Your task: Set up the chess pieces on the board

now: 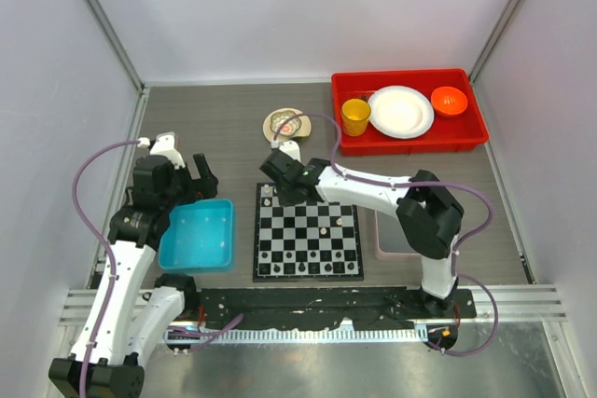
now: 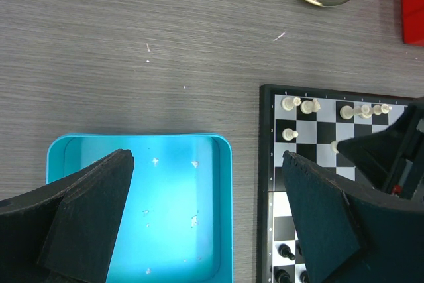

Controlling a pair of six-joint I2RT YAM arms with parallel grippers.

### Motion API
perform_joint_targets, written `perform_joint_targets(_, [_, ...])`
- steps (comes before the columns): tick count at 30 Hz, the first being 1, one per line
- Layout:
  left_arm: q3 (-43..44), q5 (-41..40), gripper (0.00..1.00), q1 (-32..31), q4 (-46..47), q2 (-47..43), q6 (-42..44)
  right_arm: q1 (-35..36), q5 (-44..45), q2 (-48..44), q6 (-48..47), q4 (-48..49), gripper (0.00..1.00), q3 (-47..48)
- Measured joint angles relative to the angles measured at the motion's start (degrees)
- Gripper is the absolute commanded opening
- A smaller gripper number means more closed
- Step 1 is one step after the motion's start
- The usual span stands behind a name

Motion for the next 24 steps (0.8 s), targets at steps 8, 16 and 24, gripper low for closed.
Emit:
perform_joint_targets(8, [0.0, 0.0, 1.00, 0.0, 0.0, 0.0, 0.0, 0.0, 0.1, 6.0, -1.7, -0.6, 0.07, 7.6])
perform_joint_targets(16, [0.0, 0.0, 1.00, 0.0, 0.0, 0.0, 0.0, 0.0, -0.3, 9.0, -2.3, -1.1, 0.07, 9.2])
perform_joint_targets(24, [0.0, 0.0, 1.00, 0.0, 0.0, 0.0, 0.0, 0.1, -0.6, 10.1, -2.5, -1.3, 0.07, 9.9])
